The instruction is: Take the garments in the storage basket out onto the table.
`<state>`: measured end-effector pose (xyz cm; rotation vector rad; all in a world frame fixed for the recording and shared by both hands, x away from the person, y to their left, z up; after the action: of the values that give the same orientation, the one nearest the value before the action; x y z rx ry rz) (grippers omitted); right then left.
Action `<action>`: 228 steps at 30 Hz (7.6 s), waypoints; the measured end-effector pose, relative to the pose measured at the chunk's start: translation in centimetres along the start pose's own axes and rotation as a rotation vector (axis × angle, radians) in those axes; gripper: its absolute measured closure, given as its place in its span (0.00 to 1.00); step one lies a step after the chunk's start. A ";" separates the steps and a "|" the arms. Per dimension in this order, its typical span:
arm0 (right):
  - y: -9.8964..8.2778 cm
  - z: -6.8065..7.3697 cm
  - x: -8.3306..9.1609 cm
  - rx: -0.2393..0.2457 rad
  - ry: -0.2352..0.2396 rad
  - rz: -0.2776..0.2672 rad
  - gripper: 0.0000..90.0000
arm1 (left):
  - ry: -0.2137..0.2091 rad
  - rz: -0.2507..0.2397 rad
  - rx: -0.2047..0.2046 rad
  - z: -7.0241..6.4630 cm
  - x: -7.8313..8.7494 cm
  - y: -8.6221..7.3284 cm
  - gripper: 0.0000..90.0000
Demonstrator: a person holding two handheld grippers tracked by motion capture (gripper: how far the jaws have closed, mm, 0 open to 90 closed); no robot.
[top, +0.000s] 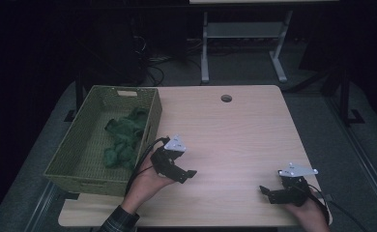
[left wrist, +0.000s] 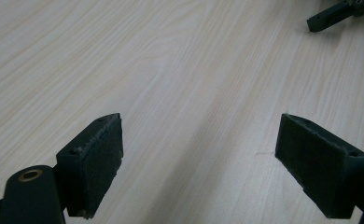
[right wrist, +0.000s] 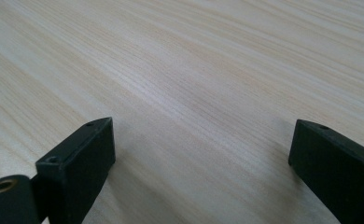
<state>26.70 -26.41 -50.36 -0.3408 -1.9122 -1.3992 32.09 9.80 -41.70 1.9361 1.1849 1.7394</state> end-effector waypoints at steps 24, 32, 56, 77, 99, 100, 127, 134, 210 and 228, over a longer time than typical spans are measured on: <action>0.0 0.0 0.0 0.001 0.001 -0.001 0.07 | 0.003 -0.007 -0.030 0.3 2.2 2.0 0.16; 0.0 0.0 0.0 0.010 0.009 0.002 0.06 | 0.006 -0.013 -0.041 1.0 3.4 2.5 0.21; 0.0 0.0 -0.1 0.015 0.016 0.002 0.05 | 0.061 0.003 -0.022 3.1 7.1 1.5 0.26; 0.0 0.0 -0.1 0.015 0.015 0.002 0.04 | 0.129 -0.065 0.034 4.6 11.5 -0.1 0.34; 0.0 0.0 -0.1 0.015 0.015 0.002 0.04 | 0.277 -0.099 0.090 7.2 15.7 -2.9 0.42; 0.0 0.0 -0.1 0.016 0.015 0.001 0.04 | 0.289 -0.100 0.092 7.3 15.8 -3.0 0.43; 0.1 0.0 -0.1 0.015 0.014 0.002 0.04 | 0.398 0.000 0.173 12.0 15.4 -6.8 0.48; 0.1 0.0 -0.1 0.013 0.015 0.002 0.04 | 0.379 0.024 0.213 13.2 14.6 -7.7 0.46; 0.1 0.0 -0.1 0.013 0.013 0.002 0.04 | 0.199 -0.239 0.330 10.1 18.9 -7.4 0.92; 0.1 0.0 -0.1 0.014 0.013 0.002 0.04 | 0.187 -0.278 0.240 8.2 21.3 -2.9 0.93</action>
<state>26.83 -26.38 -50.41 -0.3256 -1.9098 -1.3833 37.26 29.42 -30.83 1.6537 1.7089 1.7220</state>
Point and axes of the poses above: each handheld gripper's, and its own axes: x roughly backward along the jaws, y roughly out of its top, z roughly to its left, the point moved 3 cm from there along -x, roughly forward along the jaws, and after that the axes turned 14 degrees about -y, right-handed, at the moved point
